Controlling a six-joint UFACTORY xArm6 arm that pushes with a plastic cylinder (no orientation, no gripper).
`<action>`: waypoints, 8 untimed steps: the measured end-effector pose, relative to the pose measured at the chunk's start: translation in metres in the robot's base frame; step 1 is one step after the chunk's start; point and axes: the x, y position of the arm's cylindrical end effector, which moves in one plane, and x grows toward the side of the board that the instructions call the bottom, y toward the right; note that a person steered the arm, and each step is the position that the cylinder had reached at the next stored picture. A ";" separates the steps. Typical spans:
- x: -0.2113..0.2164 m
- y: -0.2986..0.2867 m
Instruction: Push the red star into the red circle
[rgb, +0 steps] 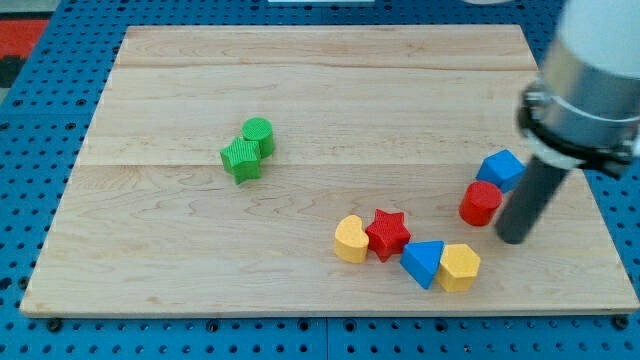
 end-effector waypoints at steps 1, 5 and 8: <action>-0.024 -0.004; 0.017 0.023; 0.069 -0.122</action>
